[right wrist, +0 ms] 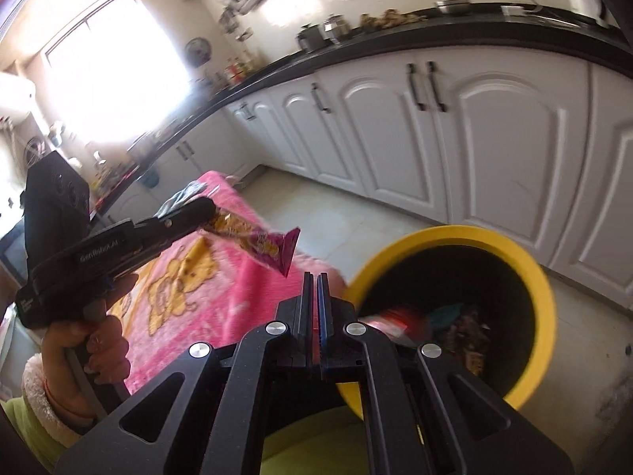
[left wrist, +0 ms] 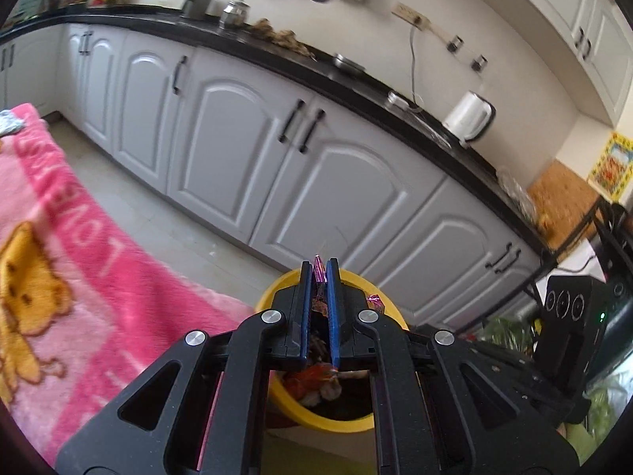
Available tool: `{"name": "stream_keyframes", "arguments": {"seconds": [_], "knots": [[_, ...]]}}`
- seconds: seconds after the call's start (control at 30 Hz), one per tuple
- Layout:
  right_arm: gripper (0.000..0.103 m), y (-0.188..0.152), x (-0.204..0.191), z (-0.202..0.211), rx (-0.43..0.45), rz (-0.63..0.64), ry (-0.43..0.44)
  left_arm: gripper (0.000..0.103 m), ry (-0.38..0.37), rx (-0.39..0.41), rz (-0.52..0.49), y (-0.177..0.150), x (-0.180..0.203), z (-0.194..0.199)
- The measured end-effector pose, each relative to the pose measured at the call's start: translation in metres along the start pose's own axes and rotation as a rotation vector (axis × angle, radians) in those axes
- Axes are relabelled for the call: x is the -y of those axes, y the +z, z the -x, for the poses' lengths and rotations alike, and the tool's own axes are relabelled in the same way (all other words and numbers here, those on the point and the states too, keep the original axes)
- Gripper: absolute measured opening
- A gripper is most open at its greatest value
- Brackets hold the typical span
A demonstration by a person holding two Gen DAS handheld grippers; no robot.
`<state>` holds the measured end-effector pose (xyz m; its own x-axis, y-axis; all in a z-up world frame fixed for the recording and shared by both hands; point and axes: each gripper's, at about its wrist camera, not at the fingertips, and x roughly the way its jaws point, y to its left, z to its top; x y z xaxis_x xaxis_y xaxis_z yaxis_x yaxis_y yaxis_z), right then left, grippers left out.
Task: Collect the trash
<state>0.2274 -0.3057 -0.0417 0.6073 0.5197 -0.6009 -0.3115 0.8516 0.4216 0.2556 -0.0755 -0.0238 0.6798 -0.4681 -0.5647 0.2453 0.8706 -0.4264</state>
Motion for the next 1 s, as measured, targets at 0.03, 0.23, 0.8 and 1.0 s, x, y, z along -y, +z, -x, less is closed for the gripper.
{"name": "stream_keyframes", "arguments": {"seconds": [0.03,0.23,0.8,1.0], "knots": [[0.003,-0.001,0.007,0.002,0.006,-0.01,-0.015,0.004,-0.002,-0.011,-0.009,-0.002,0.006,-0.007],[0.003,-0.008,0.044,0.007,-0.01,-0.088,-0.052,0.02,0.001,-0.096,-0.052,-0.021,0.027,-0.047],[0.078,-0.034,0.054,0.029,0.009,-0.096,-0.186,0.088,0.083,-0.126,-0.18,-0.047,0.039,-0.039],[0.089,-0.038,0.025,0.044,0.047,-0.001,-0.218,0.092,0.088,-0.107,-0.176,-0.047,0.04,-0.016]]}}
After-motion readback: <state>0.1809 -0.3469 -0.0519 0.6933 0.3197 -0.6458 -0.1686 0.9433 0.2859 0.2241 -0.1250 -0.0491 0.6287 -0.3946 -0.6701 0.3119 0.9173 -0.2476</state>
